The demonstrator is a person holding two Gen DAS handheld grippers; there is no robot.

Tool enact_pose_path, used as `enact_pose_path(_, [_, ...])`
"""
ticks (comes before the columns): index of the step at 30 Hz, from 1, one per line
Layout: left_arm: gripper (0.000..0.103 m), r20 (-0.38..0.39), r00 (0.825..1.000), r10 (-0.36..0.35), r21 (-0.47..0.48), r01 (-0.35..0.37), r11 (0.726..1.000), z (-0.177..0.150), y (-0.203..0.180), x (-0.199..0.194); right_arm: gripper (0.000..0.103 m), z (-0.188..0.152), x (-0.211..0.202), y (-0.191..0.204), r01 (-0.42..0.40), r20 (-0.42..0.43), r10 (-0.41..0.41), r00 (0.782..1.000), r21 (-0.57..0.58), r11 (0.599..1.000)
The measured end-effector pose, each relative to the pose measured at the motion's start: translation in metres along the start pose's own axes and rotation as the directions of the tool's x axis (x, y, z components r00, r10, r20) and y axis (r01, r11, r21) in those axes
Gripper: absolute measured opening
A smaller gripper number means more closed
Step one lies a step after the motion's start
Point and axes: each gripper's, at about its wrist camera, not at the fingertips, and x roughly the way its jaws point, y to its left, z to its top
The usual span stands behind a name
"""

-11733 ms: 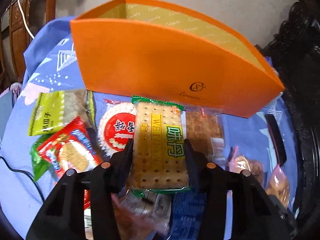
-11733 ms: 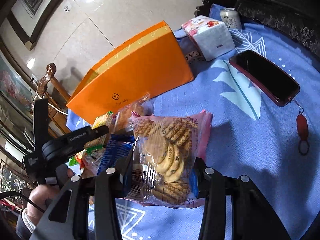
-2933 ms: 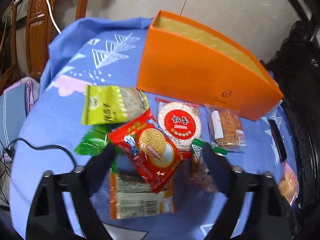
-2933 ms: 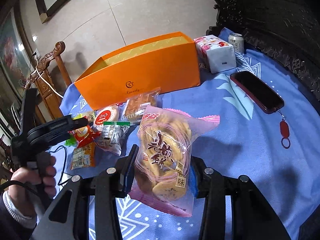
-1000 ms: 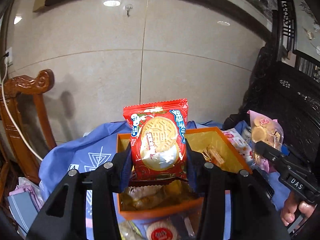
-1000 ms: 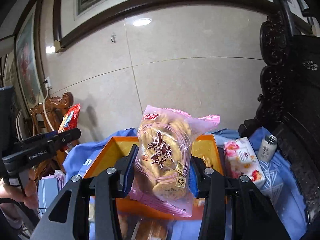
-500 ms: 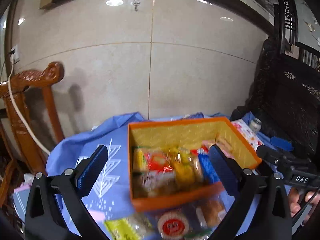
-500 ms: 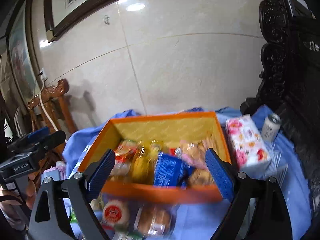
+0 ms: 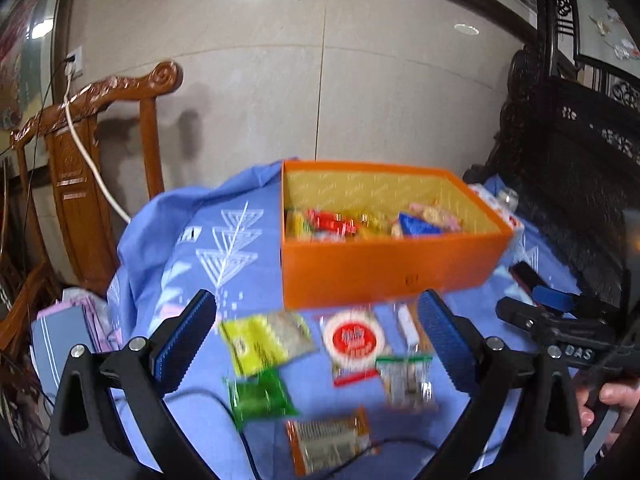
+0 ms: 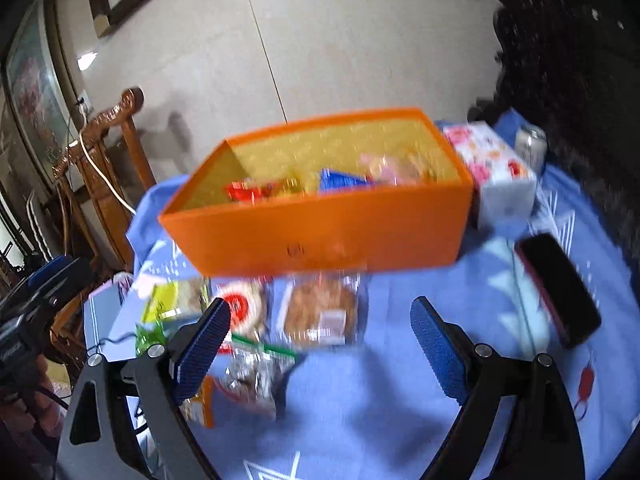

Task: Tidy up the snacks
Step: 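Carry both packs over the orange box and open both grippers, then grasp the barcoded flat cake pack with the right gripper while the left grasps the red-labelled round cake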

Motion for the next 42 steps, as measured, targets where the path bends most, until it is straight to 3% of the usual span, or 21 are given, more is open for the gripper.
enact_pose_path(9, [0.099, -0.086, 0.996, 0.008, -0.035, -0.011, 0.999, -0.044, 0.015, -0.001, 0.092, 0.0, 0.041, 0.007, 0.048, -0.083, -0.051, 0.995, -0.032, 0.998])
enact_pose_path(18, [0.099, -0.098, 0.995, 0.011, -0.073, -0.018, 0.997, -0.046, 0.03, 0.001, 0.093, 0.01, 0.111, 0.009, 0.065, -0.222, -0.071, 0.972, -0.036, 0.997])
enact_pose_path(25, [0.099, -0.125, 0.991, 0.041, -0.083, -0.052, 0.995, -0.053, 0.042, 0.008, 0.092, 0.0, 0.149, 0.015, 0.106, -0.292, -0.133, 0.947, -0.107, 0.989])
enact_pose_path(27, [0.099, -0.136, 0.99, 0.047, -0.087, -0.06, 0.994, -0.055, 0.046, 0.011, 0.079, -0.001, 0.148, 0.02, 0.125, -0.257, -0.159, 0.953, -0.144, 0.982])
enact_pose_path(31, [0.099, -0.169, 0.985, 0.04, -0.119, -0.061, 0.991, -0.056, 0.052, 0.024, 0.079, -0.005, 0.138, 0.012, 0.115, -0.255, -0.138, 0.957, -0.102, 0.988])
enact_pose_path(34, [0.099, -0.174, 0.985, -0.004, -0.15, -0.023, 0.988, -0.05, 0.046, 0.035, 0.079, -0.011, 0.121, -0.005, 0.113, -0.25, -0.117, 0.961, -0.031, 0.993])
enact_pose_path(39, [0.099, -0.19, 0.979, -0.071, -0.163, 0.04, 0.986, -0.027, 0.012, 0.071, 0.079, -0.031, 0.081, -0.029, 0.104, -0.231, -0.091, 0.969, 0.045, 0.994])
enact_pose_path(42, [0.099, -0.249, 0.965, -0.078, -0.19, 0.03, 0.981, -0.018, -0.01, 0.103, 0.079, -0.045, 0.059, -0.043, 0.114, -0.219, -0.096, 0.971, 0.069, 0.991])
